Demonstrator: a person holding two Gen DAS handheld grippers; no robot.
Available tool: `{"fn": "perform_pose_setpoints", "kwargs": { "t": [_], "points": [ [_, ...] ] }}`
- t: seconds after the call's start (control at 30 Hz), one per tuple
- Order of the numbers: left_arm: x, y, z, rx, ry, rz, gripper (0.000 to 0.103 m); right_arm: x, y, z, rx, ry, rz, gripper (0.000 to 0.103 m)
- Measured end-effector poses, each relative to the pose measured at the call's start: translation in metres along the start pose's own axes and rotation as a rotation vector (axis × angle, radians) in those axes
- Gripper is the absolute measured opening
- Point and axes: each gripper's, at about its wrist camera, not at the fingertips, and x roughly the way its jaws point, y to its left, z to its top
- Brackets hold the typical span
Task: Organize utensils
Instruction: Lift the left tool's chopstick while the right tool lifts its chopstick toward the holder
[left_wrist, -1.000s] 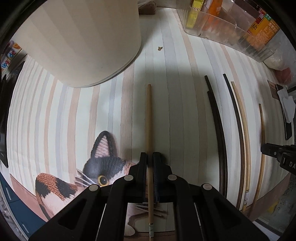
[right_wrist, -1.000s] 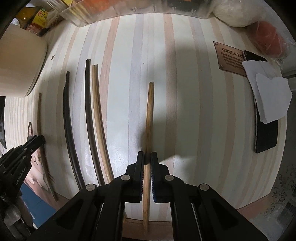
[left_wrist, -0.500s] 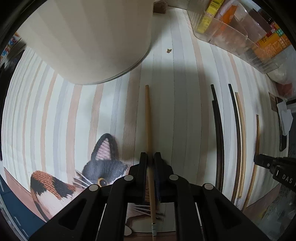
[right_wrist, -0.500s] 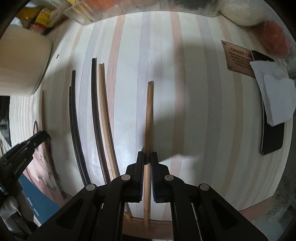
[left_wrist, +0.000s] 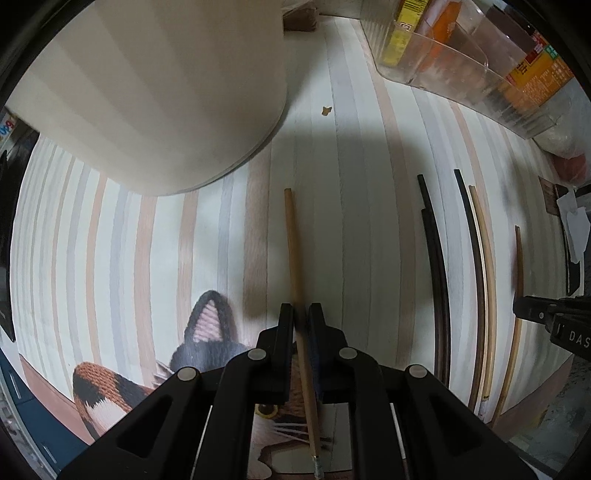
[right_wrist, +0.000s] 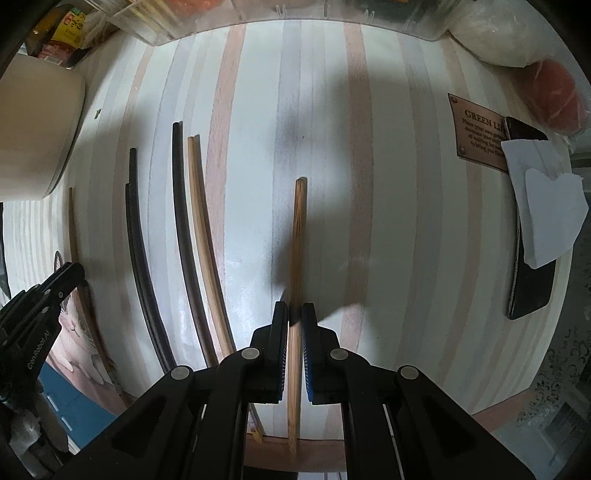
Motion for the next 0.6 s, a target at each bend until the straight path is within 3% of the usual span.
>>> {"fn": "perform_pose_setpoints", "kwargs": {
  "t": [0.13,0.27,0.6],
  "points": [
    [0.001,-0.004,0.003,0.009,-0.01,-0.001,0.006,0.005,0.008,0.002,-0.022,0.004,-0.044,0.008],
    [-0.003,0.0,0.0,-0.004,-0.016,-0.011,0.004,0.003,0.022,-0.002,-0.041,-0.061,-0.079,0.007],
    [-0.082,0.018,-0.024,-0.011,-0.192,-0.082,0.004,-0.054,0.01,-0.042,0.028,-0.299,0.075,0.006]
  ]
}}
